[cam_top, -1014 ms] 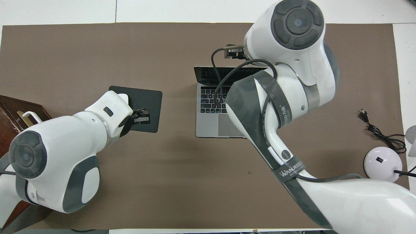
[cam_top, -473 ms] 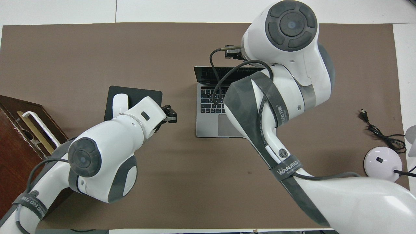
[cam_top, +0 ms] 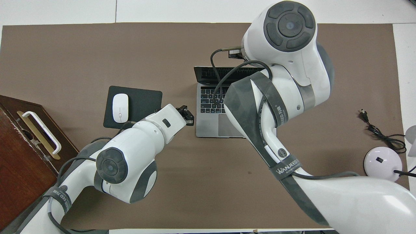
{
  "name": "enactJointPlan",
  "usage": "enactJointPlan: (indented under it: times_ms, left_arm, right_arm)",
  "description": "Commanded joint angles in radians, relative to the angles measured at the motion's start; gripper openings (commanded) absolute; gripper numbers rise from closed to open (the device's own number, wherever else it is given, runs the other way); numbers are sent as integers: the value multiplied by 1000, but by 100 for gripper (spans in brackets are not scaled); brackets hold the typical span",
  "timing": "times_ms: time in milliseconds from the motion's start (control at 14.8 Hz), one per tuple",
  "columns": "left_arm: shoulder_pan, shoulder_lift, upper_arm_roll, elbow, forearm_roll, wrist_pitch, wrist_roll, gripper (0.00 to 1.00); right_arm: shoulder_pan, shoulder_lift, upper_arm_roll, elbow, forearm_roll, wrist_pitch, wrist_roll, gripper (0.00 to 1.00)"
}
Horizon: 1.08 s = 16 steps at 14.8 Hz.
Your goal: Close laptop with both arms
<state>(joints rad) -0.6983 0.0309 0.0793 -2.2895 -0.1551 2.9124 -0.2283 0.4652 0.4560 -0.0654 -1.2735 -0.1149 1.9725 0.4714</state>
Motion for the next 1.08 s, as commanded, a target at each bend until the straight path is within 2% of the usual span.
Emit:
enactJointPlan:
  times_ms: [0,338,1014]
  left_arm:
    - [-42,23,11,-21,-20,70,1,0]
    - [-101,101,13,-96,-20,257,1,0]
    - [-139,210,13,-96,-20,349,9,0]
  right_arm:
    - [-10,1,6,-10,-25,2,6,0]
    - [-22,1,4,-9,-26,5,6,0]
    - [-26,1,6,-9,-25,11,-4,0]
